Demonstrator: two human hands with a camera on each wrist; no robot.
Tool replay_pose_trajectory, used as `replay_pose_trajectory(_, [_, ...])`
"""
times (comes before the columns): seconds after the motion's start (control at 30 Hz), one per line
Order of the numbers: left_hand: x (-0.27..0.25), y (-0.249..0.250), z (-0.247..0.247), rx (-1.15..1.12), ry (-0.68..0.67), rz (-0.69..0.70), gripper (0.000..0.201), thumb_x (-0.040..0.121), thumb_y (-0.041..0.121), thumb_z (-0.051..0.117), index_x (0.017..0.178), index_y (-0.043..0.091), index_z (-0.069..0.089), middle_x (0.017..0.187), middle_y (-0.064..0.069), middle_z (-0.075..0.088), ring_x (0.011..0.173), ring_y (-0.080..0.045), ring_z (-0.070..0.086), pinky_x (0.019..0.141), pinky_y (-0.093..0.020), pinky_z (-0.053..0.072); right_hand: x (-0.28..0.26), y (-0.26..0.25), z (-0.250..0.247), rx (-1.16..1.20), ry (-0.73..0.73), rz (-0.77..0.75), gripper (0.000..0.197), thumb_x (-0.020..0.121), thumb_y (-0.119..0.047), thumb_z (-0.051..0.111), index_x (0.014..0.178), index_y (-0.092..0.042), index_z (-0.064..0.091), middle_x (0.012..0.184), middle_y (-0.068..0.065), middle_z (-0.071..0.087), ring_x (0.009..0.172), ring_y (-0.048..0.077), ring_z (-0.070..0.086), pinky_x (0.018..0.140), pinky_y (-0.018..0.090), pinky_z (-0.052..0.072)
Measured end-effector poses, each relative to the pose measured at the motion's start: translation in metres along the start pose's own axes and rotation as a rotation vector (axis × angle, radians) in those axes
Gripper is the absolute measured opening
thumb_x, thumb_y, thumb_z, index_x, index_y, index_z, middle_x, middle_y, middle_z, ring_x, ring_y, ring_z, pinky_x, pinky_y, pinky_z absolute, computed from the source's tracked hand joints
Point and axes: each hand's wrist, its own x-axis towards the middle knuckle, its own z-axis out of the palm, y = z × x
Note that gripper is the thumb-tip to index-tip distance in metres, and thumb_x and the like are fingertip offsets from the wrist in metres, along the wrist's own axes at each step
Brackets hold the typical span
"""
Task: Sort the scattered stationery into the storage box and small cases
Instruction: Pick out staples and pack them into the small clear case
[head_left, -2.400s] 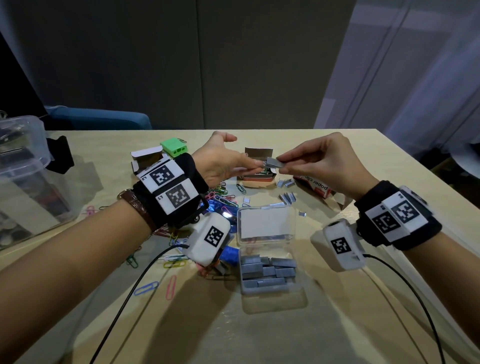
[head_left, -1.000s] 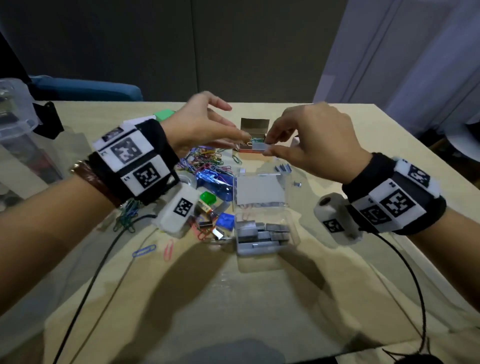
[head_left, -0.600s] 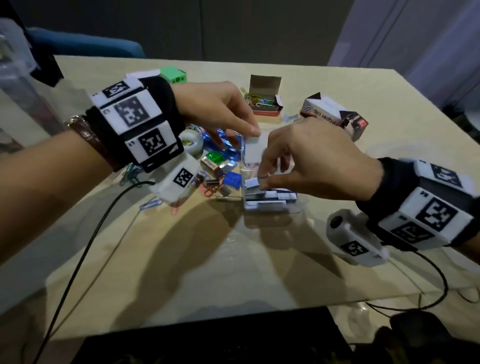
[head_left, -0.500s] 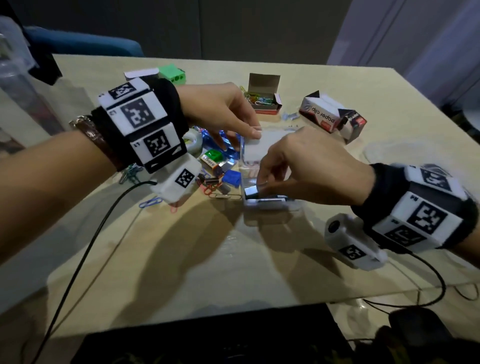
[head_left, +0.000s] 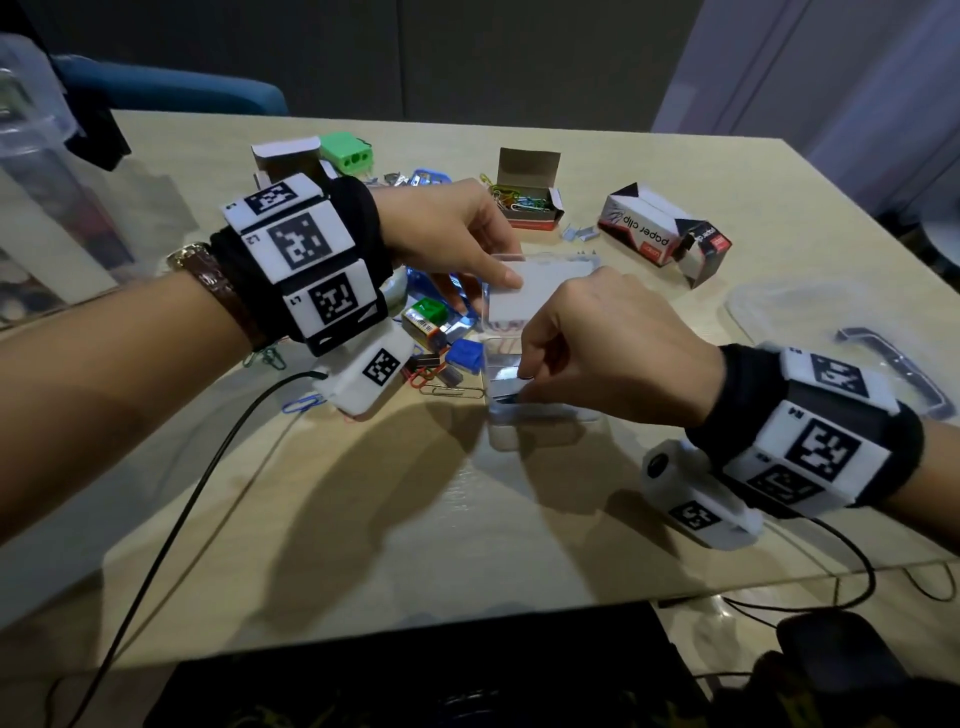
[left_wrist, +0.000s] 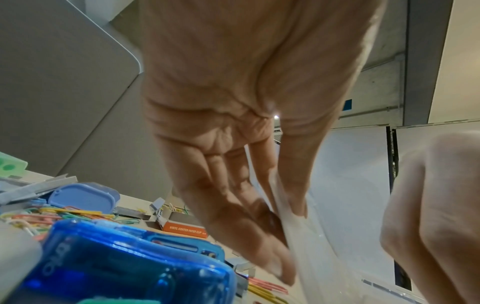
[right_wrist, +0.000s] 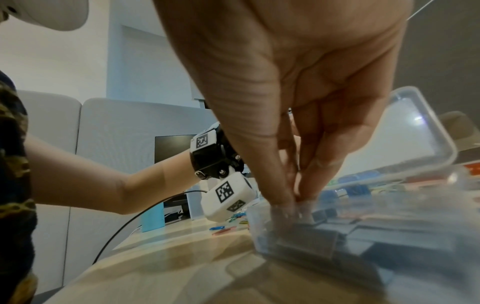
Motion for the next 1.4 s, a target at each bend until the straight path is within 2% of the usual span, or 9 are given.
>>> replay_pose_trajectory(0.2, [0.000, -0.001, -0.001, 0.013, -0.001, -0.007, 0.024, 0.089, 0.019, 0.064, 0.105, 0.001, 0.068, 0.092, -0.018, 0.070, 0.077, -0.021, 0.071, 0.065, -0.028, 0.061, 0.003, -0.001, 0.001, 0.031, 0.008, 0.002, 0.014, 0.073, -0.035, 0.080, 0.070, -0.024, 0.071, 0.064, -0.014, 0.061, 0.066, 0.007, 0.057, 0.059, 0.030, 0.049])
replay_pose_trajectory(0.3, [0.000, 0.000, -0.001, 0.023, -0.007, -0.013, 0.027, 0.089, 0.020, 0.064, 0.107, 0.000, 0.068, 0.094, -0.019, 0.069, 0.079, -0.022, 0.071, 0.068, -0.031, 0.061, 0.005, 0.000, 0.000, 0.041, -0.005, -0.002, 0.017, 0.072, -0.037, 0.081, 0.071, -0.024, 0.071, 0.062, -0.013, 0.060, 0.064, 0.005, 0.057, 0.059, 0.030, 0.050])
replay_pose_trajectory(0.57, [-0.001, 0.000, -0.001, 0.026, -0.023, -0.011, 0.019, 0.090, 0.019, 0.062, 0.099, 0.004, 0.068, 0.088, -0.013, 0.069, 0.081, -0.025, 0.071, 0.074, -0.037, 0.061, 0.007, 0.002, -0.001, 0.049, -0.025, -0.020, 0.026, 0.071, -0.046, 0.081, 0.072, -0.024, 0.068, 0.062, -0.013, 0.060, 0.063, 0.005, 0.058, 0.057, 0.032, 0.052])
replay_pose_trajectory(0.83, [0.001, -0.002, -0.002, 0.012, -0.033, -0.002, 0.019, 0.090, 0.018, 0.062, 0.100, 0.004, 0.068, 0.084, -0.011, 0.069, 0.078, -0.022, 0.070, 0.075, -0.039, 0.060, 0.011, 0.004, 0.003, 0.040, -0.031, -0.016, 0.033, 0.068, -0.057, 0.078, 0.070, -0.026, 0.066, 0.062, -0.012, 0.061, 0.063, 0.003, 0.055, 0.054, 0.027, 0.044])
replay_pose_trajectory(0.93, [0.001, -0.002, -0.002, 0.010, -0.040, -0.001, 0.019, 0.090, 0.018, 0.062, 0.102, 0.004, 0.068, 0.085, -0.011, 0.069, 0.076, -0.020, 0.069, 0.073, -0.036, 0.061, 0.013, 0.006, 0.004, 0.035, -0.026, -0.017, 0.036, 0.065, -0.060, 0.078, 0.071, -0.027, 0.065, 0.064, -0.012, 0.060, 0.062, 0.002, 0.053, 0.052, 0.024, 0.037])
replay_pose_trajectory(1.07, [0.001, -0.001, -0.003, 0.002, -0.044, -0.006, 0.019, 0.091, 0.018, 0.061, 0.102, 0.005, 0.068, 0.084, -0.011, 0.068, 0.074, -0.019, 0.067, 0.067, -0.029, 0.060, 0.015, 0.007, 0.004, 0.049, -0.042, -0.024, 0.036, 0.064, -0.059, 0.079, 0.072, -0.027, 0.066, 0.063, -0.012, 0.061, 0.062, 0.003, 0.055, 0.052, 0.024, 0.038])
replay_pose_trajectory(1.23, [0.001, -0.004, -0.002, -0.013, -0.044, -0.011, 0.021, 0.090, 0.020, 0.062, 0.102, 0.005, 0.069, 0.086, -0.012, 0.072, 0.073, -0.019, 0.069, 0.067, -0.030, 0.060, 0.017, 0.012, -0.001, 0.106, -0.014, 0.002, 0.037, 0.059, -0.060, 0.080, 0.068, -0.026, 0.068, 0.058, -0.013, 0.062, 0.057, 0.000, 0.056, 0.054, 0.027, 0.046])
replay_pose_trajectory(1.4, [0.000, -0.002, -0.003, -0.028, -0.038, -0.020, 0.028, 0.091, 0.031, 0.059, 0.096, 0.006, 0.069, 0.068, 0.002, 0.071, 0.067, -0.015, 0.069, 0.059, -0.024, 0.058, 0.016, 0.011, -0.002, 0.075, -0.015, -0.027, 0.037, 0.060, -0.060, 0.080, 0.067, -0.025, 0.067, 0.058, -0.013, 0.059, 0.056, 0.001, 0.054, 0.052, 0.024, 0.043])
